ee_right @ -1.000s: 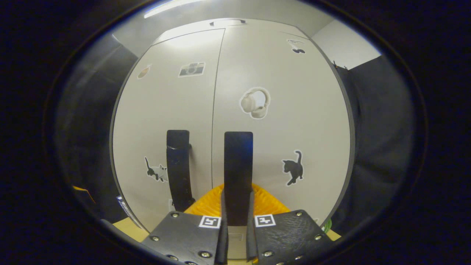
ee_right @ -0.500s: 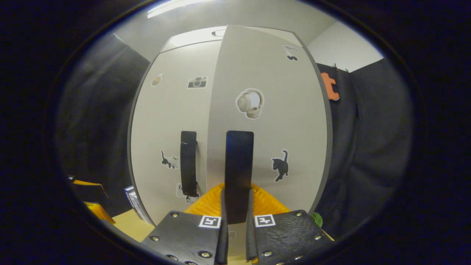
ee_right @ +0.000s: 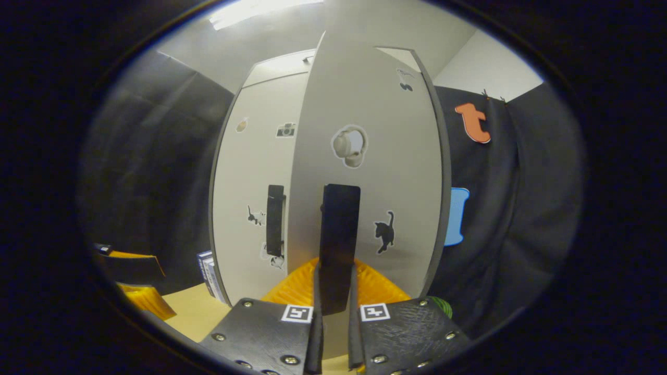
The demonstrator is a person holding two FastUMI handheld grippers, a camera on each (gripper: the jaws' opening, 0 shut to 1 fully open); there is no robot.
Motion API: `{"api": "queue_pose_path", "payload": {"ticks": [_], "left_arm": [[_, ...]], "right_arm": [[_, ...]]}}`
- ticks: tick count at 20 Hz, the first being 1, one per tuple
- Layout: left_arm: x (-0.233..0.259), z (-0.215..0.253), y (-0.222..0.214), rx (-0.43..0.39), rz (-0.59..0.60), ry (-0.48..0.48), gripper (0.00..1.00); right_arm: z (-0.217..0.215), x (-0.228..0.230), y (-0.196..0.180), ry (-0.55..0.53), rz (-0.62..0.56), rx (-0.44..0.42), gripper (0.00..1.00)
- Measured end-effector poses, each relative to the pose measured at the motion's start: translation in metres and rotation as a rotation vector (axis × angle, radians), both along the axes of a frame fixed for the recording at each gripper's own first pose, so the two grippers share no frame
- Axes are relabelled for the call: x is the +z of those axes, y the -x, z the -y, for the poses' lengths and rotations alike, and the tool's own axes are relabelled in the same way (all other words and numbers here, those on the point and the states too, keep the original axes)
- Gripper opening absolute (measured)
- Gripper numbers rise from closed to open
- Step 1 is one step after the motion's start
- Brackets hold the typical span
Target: Open the right door of the double-door shoe cabinet with the right hand, and open the left door with the left hand.
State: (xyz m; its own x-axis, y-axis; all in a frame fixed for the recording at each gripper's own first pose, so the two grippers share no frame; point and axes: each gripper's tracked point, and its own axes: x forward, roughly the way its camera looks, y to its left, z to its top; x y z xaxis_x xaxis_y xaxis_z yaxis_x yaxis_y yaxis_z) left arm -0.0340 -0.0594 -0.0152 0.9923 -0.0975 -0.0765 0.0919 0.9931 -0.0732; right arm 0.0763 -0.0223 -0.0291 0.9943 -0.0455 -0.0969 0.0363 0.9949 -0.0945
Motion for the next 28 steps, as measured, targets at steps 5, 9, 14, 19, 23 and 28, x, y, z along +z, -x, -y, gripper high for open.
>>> {"api": "queue_pose_path", "payload": {"ticks": [5, 9, 14, 19, 23, 28], "left_arm": [[0.001, 0.036, 0.008, 0.03, 0.026, 0.014, 0.95], [0.0, 0.063, 0.008, 0.009, 0.026, 0.001, 0.96], [-0.004, 0.081, 0.007, 0.003, 0.016, -0.004, 0.96], [-0.003, 0.089, 0.003, 0.005, 0.019, -0.008, 0.96], [-0.003, 0.092, -0.003, 0.009, 0.022, -0.012, 0.96], [-0.002, 0.096, -0.012, 0.005, 0.035, -0.015, 0.96]], "right_arm": [[0.037, 0.009, 0.037, -0.017, 0.014, -0.001, 0.19], [0.068, 0.012, 0.057, 0.008, 0.011, -0.033, 0.18], [0.093, 0.014, 0.068, -0.067, 0.003, -0.032, 0.12], [0.136, 0.012, 0.078, 0.0, 0.0, -0.116, 0.11], [0.165, 0.013, 0.08, -0.038, -0.006, -0.153, 0.07], [0.167, 0.01, 0.079, -0.011, -0.016, -0.143, 0.05]]}}
